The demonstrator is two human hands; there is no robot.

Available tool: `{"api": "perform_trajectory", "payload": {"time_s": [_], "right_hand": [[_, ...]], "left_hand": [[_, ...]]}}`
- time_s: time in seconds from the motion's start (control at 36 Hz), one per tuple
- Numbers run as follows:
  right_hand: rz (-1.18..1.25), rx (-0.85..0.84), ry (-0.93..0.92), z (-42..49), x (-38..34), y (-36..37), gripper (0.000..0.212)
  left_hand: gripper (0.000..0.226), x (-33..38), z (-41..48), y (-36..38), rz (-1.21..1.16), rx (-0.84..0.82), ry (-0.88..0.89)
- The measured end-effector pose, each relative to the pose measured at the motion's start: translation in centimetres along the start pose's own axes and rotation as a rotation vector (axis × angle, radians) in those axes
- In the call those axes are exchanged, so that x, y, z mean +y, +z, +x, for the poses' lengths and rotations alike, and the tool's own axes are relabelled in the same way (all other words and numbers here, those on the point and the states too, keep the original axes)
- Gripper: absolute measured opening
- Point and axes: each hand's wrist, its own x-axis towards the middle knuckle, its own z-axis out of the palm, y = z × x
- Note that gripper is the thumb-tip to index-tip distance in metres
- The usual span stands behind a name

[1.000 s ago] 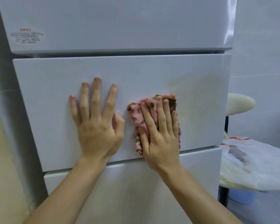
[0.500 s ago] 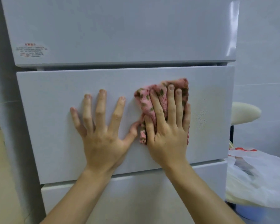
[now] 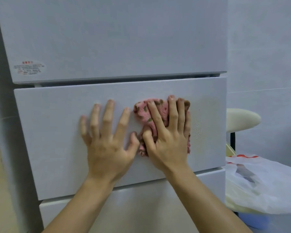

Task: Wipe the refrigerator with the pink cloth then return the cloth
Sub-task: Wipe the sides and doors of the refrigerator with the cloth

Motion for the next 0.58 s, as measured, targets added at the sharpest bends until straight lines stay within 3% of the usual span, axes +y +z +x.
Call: {"api": "perform_trajectory", "payload": {"time_s": [0.19,0.58], "right_hand": [[-0.071,0.018,-0.008,1.6,-0.3,0.1,0.058],[-0.029,-0.052,0.011,-6.2,2.3,-0.3,0.054]], "left_hand": [[0.053,0.3,1.2,0.3,-0.03,0.042,0.012],[0.054,0.6,0.4,0.7,-0.013,0.038,0.0]]}}
